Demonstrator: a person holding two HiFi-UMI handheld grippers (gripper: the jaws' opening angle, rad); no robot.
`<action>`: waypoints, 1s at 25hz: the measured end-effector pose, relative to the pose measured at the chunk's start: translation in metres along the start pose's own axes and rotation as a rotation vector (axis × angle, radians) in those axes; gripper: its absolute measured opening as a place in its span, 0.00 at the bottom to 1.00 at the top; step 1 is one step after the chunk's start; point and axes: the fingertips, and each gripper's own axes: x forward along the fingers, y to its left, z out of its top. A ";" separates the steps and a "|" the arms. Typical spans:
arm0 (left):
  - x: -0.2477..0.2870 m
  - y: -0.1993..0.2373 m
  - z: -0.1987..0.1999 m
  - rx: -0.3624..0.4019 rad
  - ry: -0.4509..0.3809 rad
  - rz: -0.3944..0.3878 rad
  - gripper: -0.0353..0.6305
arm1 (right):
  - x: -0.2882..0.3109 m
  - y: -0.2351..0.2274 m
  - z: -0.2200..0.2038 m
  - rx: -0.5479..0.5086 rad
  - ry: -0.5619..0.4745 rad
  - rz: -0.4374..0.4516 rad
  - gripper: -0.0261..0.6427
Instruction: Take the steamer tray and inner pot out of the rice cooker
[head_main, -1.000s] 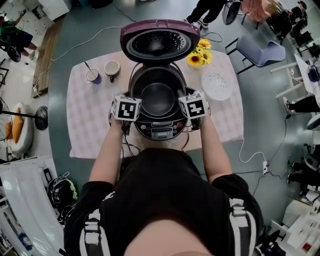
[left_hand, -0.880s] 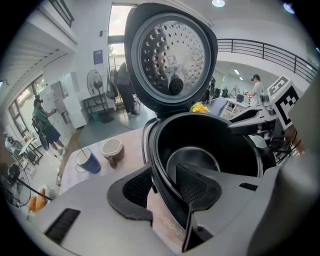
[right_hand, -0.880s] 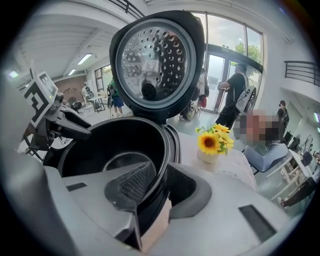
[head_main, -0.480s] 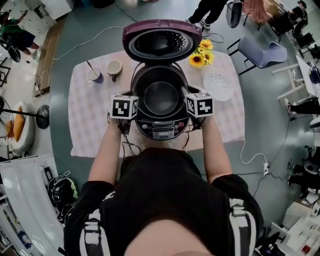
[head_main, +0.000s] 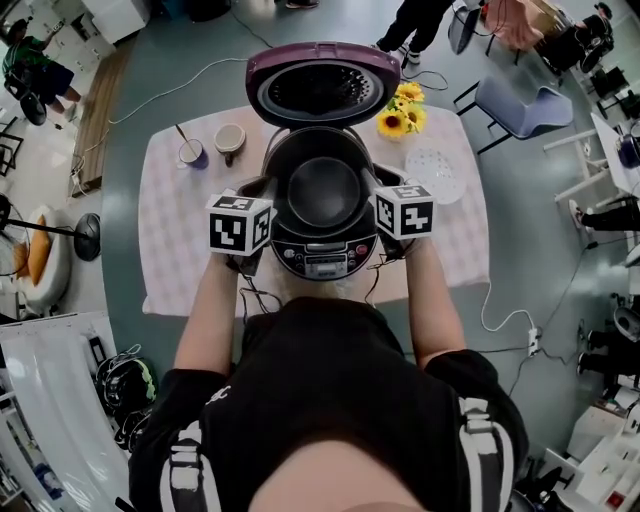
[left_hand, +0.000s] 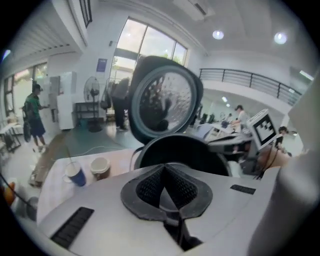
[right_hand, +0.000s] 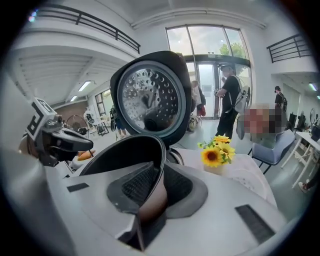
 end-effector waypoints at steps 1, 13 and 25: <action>-0.004 -0.012 0.013 0.014 -0.035 -0.037 0.06 | -0.001 0.001 0.003 0.015 -0.002 -0.005 0.14; -0.002 0.031 -0.018 -0.037 0.011 0.193 0.06 | -0.010 -0.005 0.012 0.124 -0.057 -0.006 0.09; -0.010 0.033 -0.010 -0.332 -0.063 0.023 0.14 | -0.010 -0.014 0.007 0.151 -0.055 -0.018 0.09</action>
